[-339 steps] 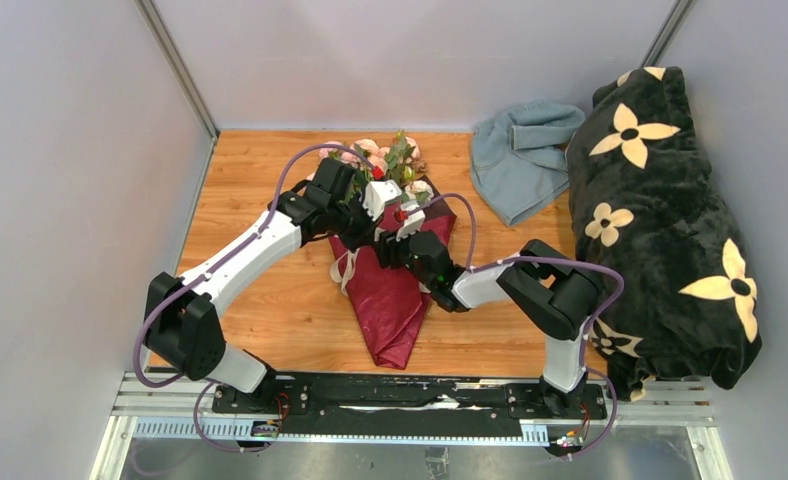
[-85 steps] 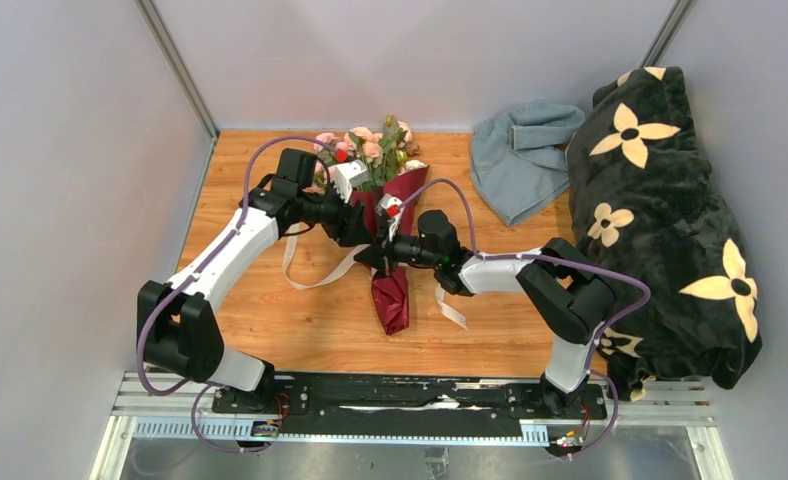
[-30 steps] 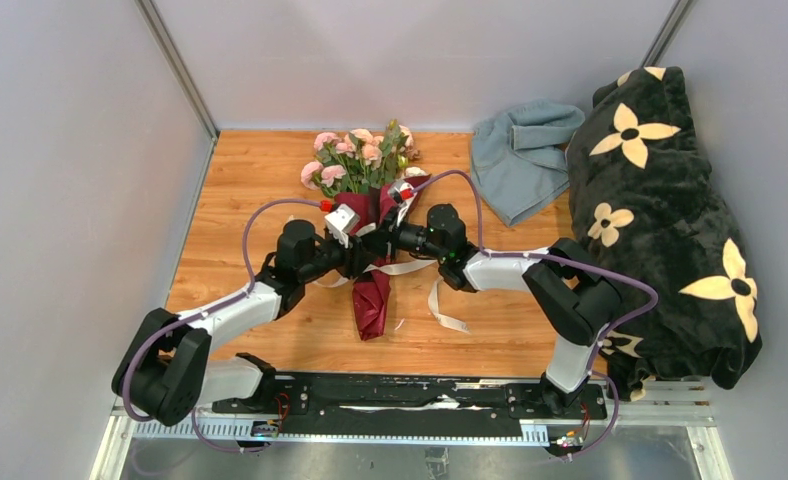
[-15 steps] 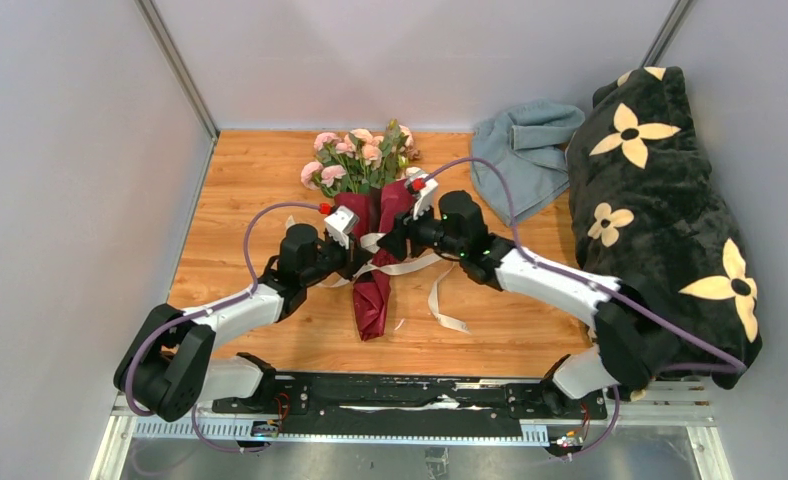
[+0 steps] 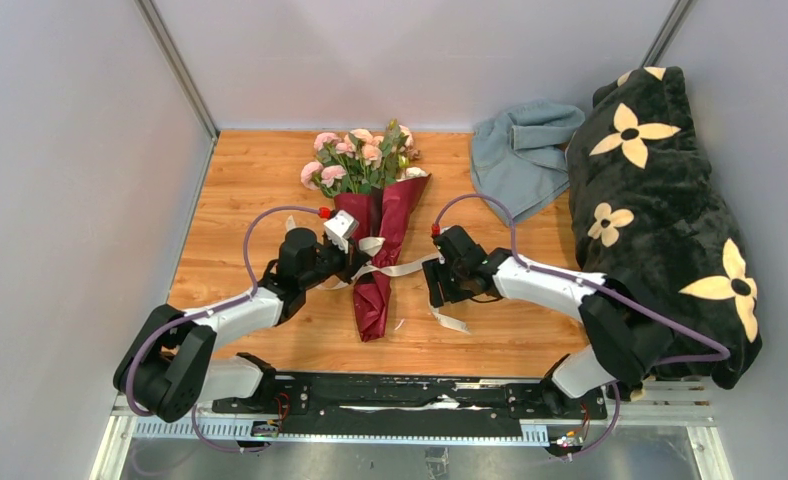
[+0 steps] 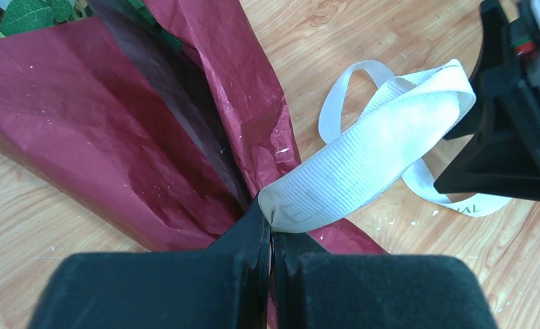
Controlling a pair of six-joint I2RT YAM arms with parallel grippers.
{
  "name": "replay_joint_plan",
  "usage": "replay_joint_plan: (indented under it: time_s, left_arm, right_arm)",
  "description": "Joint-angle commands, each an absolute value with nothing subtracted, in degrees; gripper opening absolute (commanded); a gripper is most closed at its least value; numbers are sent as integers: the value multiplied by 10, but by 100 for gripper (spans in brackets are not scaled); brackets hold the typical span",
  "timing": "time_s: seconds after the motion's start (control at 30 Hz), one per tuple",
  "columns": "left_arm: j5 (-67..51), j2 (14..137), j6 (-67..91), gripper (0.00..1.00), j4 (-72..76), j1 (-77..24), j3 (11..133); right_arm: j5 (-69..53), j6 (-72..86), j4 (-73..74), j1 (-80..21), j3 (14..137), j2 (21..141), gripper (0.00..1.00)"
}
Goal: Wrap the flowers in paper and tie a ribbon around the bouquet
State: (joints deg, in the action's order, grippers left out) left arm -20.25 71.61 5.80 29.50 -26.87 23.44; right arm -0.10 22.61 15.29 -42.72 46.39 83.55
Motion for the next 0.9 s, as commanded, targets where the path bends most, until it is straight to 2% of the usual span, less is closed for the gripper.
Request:
replay_joint_plan:
  time_s: [0.0,0.13,0.2,0.27,0.33,0.37,0.5,0.63,0.73,0.87]
  left_arm:
    - [-197,703,29,0,316,-272,220]
    - [-199,700,28,0,316,-272,216]
    - [-201,698,27,0,316,-272,215]
    - [-202,696,23,0,316,-272,215]
    - [-207,694,16,0,316,-272,215]
    - [-210,693,10,0,316,-272,214]
    - [-223,695,-12,0,321,-272,211]
    - [-239,695,-38,0,328,-272,205]
    - [-252,688,-69,0,329,-274,196]
    - [-263,672,-100,0,334,-276,181]
  right_arm:
    - [-37,246,162,-425,468,873,67]
    - [-42,247,132,-425,462,911,65]
    - [-31,246,131,-425,464,925,59]
    - [-20,243,127,-423,463,927,38]
    - [-10,233,130,-419,461,914,7]
    - [-9,225,132,-413,461,902,0]
    - [-12,174,154,-359,500,823,0]
    - [-19,80,134,-362,633,793,0]
    - [-73,32,97,-414,764,846,0]
    - [-150,4,119,-482,963,969,0]
